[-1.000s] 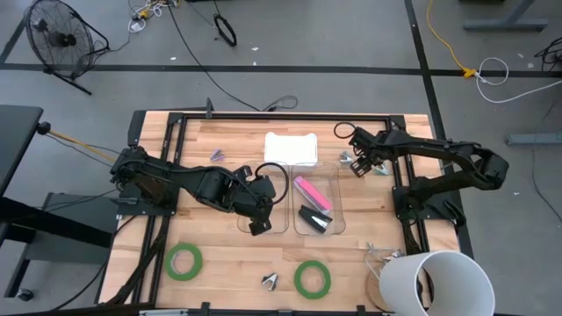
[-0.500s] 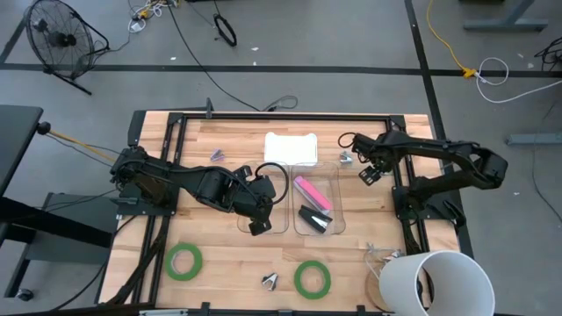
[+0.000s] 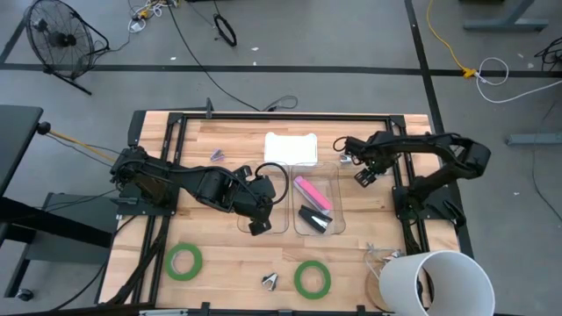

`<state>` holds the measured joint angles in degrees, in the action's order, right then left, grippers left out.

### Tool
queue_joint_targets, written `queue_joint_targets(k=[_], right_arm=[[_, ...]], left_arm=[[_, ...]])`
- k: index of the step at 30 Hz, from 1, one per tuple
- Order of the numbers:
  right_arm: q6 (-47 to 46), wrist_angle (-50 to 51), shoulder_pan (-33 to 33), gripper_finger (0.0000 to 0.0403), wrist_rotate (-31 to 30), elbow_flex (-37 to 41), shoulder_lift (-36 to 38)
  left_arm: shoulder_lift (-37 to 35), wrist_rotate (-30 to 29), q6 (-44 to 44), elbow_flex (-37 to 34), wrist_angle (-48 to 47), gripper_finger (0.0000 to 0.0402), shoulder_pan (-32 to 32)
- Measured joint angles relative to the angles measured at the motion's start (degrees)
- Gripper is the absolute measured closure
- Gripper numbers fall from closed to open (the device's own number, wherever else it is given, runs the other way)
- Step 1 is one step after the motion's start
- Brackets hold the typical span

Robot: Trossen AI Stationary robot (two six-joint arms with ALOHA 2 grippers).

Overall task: Pick and place Stapler, Stapler remover, tape
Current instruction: Put the light blue staple remover into the white bin

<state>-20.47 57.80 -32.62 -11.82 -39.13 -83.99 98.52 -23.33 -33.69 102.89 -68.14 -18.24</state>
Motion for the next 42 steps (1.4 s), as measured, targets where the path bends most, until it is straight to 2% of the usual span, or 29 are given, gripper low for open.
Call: queue_joint_targets(k=[3, 6, 9, 13, 14, 19, 24, 35, 39, 42], right_arm=[[0.0, -1.4, 0.0, 0.0166, -0.6, 0.0, -2.5], [0.3, -2.3, 0.0, 0.0207, -1.2, -0.2, -4.0], [0.6, -2.5, 0.0, 0.0269, -2.6, -0.2, -4.4], [0.6, -2.8, 0.0, 0.0374, -3.0, -0.2, -3.5], [0.6, -2.8, 0.0, 0.0384, -3.0, -0.2, -3.3], [1.4, -2.4, 0.0, 0.0387, -0.3, -1.3, -2.8], [2.0, 0.1, 1.5, 0.0395, 1.2, -5.8, -2.1], [3.6, 9.6, 5.6, 0.0398, 0.4, -23.4, -1.9], [4.2, 8.5, 7.8, 0.0398, 1.6, -29.5, -1.9], [5.0, 4.2, 10.8, 0.0398, 4.4, -32.4, -1.9]], left_arm=[[0.0, 0.0, 0.3, 0.0, -0.4, 0.0241, 0.0], [0.0, 0.0, 0.5, 0.0, -0.4, 0.0241, 0.0], [0.0, 0.0, 0.5, 0.0, -0.5, 0.0241, 0.0], [0.0, 0.0, 0.5, 0.0, -0.5, 0.0241, 0.0], [0.0, 0.0, 0.5, 0.0, -0.5, 0.0241, 0.0], [0.0, 0.0, 0.5, 0.0, -0.5, 0.0241, 0.0], [0.0, 0.0, 0.5, 0.0, -0.5, 0.0241, 0.0], [0.0, 0.0, 0.4, 0.0, -0.5, 0.0241, 0.0], [0.0, 0.0, 0.4, 0.0, -0.5, 0.0241, 0.0], [0.0, 0.0, 0.5, 0.0, -0.5, 0.0241, 0.0]])
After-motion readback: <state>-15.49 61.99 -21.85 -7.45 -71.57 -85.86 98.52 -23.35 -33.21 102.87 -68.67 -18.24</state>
